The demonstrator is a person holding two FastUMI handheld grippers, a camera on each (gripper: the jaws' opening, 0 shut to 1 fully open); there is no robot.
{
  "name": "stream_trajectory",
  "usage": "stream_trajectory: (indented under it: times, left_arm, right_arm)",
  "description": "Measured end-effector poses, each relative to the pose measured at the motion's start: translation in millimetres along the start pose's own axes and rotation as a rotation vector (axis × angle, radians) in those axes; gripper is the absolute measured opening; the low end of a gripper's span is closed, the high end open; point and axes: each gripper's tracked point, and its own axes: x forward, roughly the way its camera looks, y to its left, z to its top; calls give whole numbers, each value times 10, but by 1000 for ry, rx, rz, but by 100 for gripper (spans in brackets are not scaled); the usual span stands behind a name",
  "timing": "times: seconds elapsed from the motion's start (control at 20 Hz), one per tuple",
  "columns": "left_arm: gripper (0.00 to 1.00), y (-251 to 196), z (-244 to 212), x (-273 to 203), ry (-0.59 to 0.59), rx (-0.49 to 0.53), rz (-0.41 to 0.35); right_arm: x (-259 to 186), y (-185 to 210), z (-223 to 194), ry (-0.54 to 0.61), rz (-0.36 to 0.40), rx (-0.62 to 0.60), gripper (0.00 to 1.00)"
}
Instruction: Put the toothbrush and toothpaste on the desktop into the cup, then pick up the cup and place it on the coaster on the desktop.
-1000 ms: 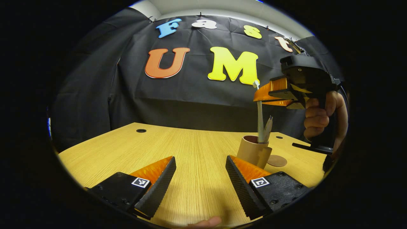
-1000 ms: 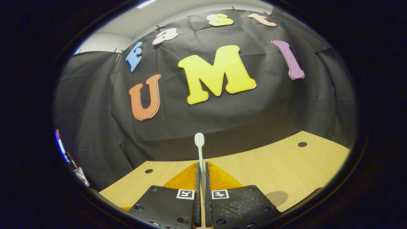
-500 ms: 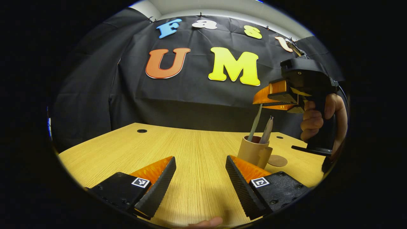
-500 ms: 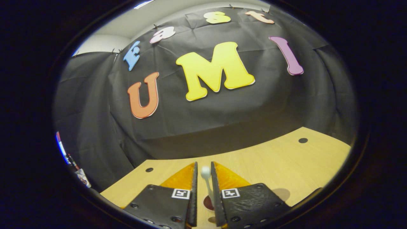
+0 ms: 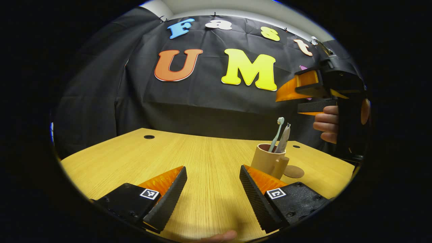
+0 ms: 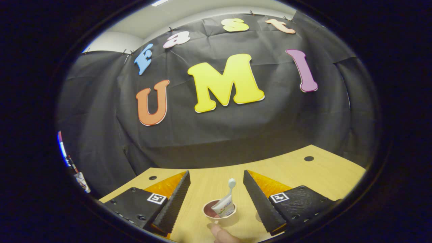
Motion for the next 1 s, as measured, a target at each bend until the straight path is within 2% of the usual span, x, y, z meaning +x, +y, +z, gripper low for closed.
stream_trajectory:
  times: [0.2, 0.25, 0.3, 0.35, 0.4, 0.45, 0.5, 0.6, 0.65, 0.9, 0.95, 1.0]
  left_arm:
    - [97, -148, 16, 9, 34, -32, -1]
    - [98, -229, 56, 14, 40, -21, -12]
    - [97, -297, 93, 41, 48, -6, -21]
    - [97, -391, 127, 51, 64, 9, -35]
    - [96, -488, 168, 54, 70, 19, -54]
    - [96, -580, 236, 66, 74, 36, -63]
    - [96, -654, 300, 78, 75, 52, -67]
    - [96, -795, 382, 118, 96, 87, -73]
    - [96, -869, 407, 137, 110, 99, -78]
    - [96, -1211, 251, 260, 275, 188, -109]
    - [96, -1231, 238, 300, 307, 212, -115]
    - [96, -1235, 241, 343, 326, 232, -108]
  right_arm:
    - [-430, -369, 302, -56, -26, -19, 95]
    - [-549, -489, 361, -70, -37, -22, 95]
    - [-652, -622, 400, -81, -53, -22, 91]
    - [-747, -762, 418, -83, -73, -24, 99]
    - [-837, -897, 412, -76, -92, -25, 91]
    - [-933, -1002, 412, -72, -98, -22, 95]
    - [-1008, -1111, 434, -73, -109, -13, 92]
    - [-1170, -1381, 493, -91, -149, -9, 91]
    - [-1255, -1509, 547, -109, -173, -9, 95]
    - [-1633, -1879, 794, -189, -209, -10, 95]
    - [-1697, -1936, 806, -194, -211, -12, 92]
    - [-1741, -2028, 820, -199, -224, -16, 95]
